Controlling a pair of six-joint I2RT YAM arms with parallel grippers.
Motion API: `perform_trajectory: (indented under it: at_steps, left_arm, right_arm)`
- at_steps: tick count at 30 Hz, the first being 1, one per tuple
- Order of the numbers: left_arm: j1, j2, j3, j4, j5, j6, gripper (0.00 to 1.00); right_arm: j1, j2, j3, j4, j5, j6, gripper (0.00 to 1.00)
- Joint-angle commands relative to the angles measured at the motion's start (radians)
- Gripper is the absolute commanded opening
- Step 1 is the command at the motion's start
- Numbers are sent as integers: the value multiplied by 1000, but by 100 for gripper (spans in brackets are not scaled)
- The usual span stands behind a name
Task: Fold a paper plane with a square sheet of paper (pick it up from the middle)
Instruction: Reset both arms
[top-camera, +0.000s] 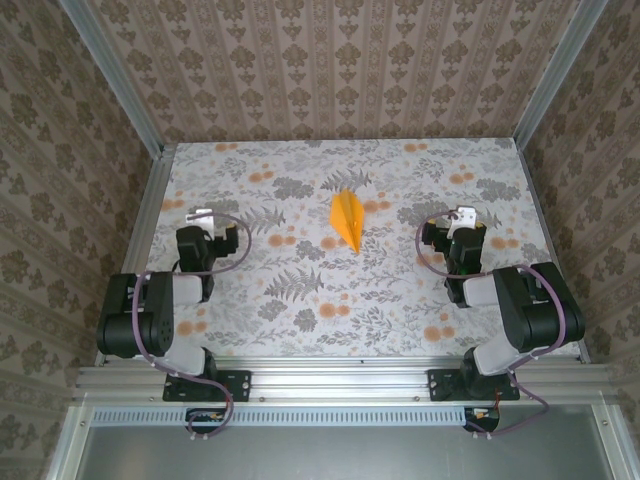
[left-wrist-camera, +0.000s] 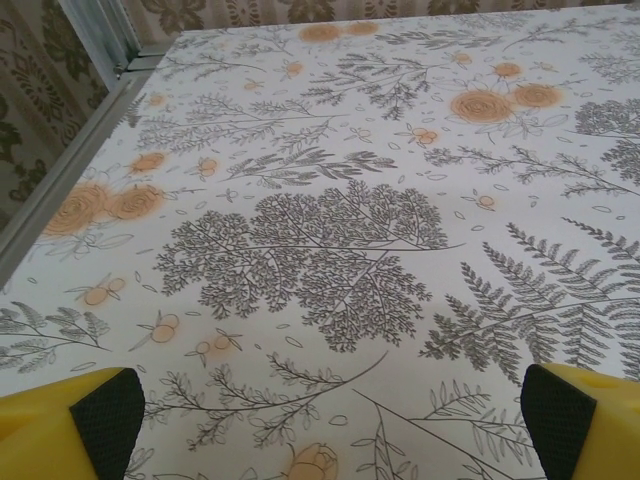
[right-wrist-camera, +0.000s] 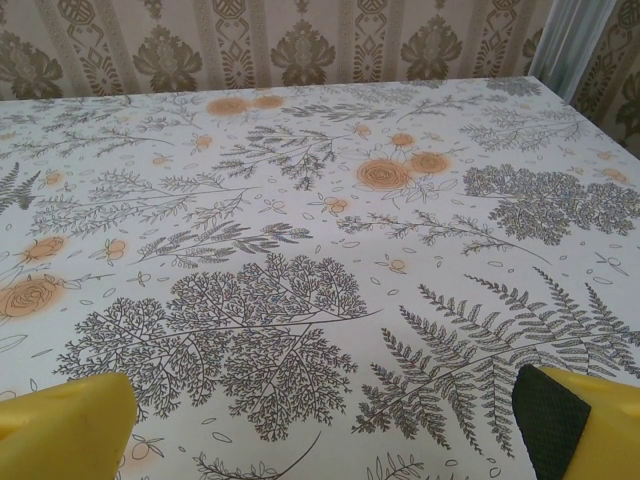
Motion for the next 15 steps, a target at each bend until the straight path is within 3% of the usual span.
perform_trajectory:
  at_steps: [1, 15]
  left_arm:
    - [-3, 5, 19, -1, -22, 27, 100]
    - [-1, 7, 23, -9, -13, 26, 100]
  right_arm:
    - [-5, 1, 19, -6, 17, 8, 100]
    - [-5, 0, 19, -5, 16, 7, 100]
